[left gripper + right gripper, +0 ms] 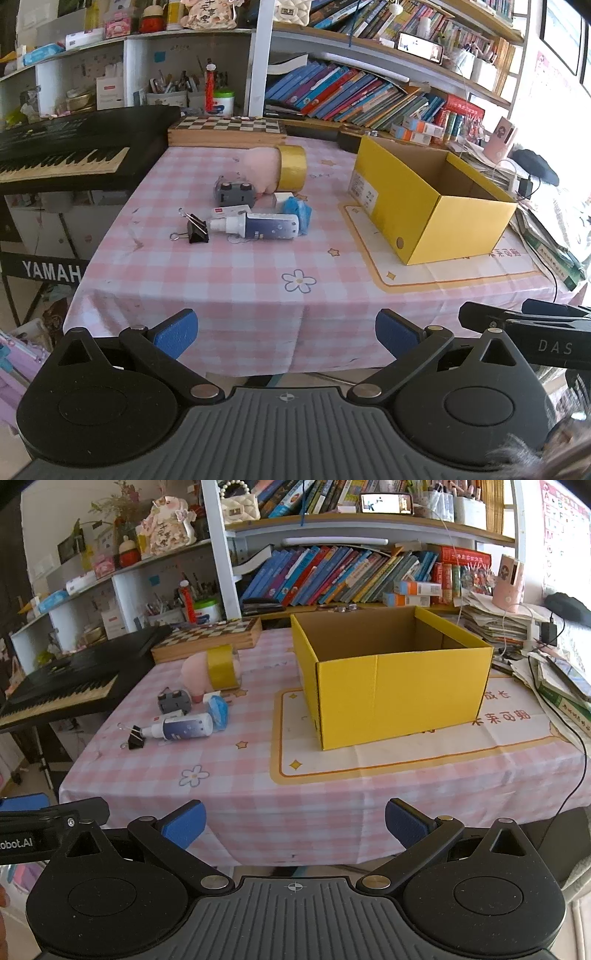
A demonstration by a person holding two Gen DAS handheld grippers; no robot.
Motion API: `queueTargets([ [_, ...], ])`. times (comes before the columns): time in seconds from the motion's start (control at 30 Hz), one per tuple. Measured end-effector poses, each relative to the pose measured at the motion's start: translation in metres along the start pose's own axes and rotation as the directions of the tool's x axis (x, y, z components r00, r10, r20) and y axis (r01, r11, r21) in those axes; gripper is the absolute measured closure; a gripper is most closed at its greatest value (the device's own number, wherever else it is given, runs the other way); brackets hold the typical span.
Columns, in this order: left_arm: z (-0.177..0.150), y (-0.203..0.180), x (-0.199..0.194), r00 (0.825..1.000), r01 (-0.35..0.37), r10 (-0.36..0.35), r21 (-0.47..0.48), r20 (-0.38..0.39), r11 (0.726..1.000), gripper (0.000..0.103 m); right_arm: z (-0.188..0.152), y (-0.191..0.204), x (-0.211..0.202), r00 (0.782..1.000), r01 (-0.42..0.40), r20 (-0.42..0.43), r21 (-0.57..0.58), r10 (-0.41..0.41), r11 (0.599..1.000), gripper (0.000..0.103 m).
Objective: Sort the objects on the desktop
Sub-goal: 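Move both tools toward the cluster of small objects on the table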
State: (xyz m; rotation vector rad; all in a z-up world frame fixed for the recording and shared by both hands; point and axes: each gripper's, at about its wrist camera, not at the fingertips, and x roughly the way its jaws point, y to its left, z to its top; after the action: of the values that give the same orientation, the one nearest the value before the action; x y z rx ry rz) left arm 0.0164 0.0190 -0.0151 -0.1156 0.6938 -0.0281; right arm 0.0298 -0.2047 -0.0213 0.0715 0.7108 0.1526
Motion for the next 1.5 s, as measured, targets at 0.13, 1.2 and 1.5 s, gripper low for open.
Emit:
queueTargets([
  [0.13,0.0,0.001,0.0,1.0,0.002,-0.002,0.005,0.0,1.0,0.0,0.0,0.0,0.001,1.0,-0.001,-0.003,0.004,0.001,1.0,0.0],
  [1.2,0.011,0.013,0.006,1.0,-0.014,0.014,-0.021,0.016,1.0,0.0,0.014,0.022,0.013,0.997,-0.075,-0.017,-0.077,0.073,0.994,0.0],
  [1.5,0.009,0.02,0.005,0.999,-0.033,0.033,-0.035,0.007,0.999,0.0,0.014,0.031,0.018,0.993,-0.115,-0.033,-0.099,0.112,0.988,0.0],
])
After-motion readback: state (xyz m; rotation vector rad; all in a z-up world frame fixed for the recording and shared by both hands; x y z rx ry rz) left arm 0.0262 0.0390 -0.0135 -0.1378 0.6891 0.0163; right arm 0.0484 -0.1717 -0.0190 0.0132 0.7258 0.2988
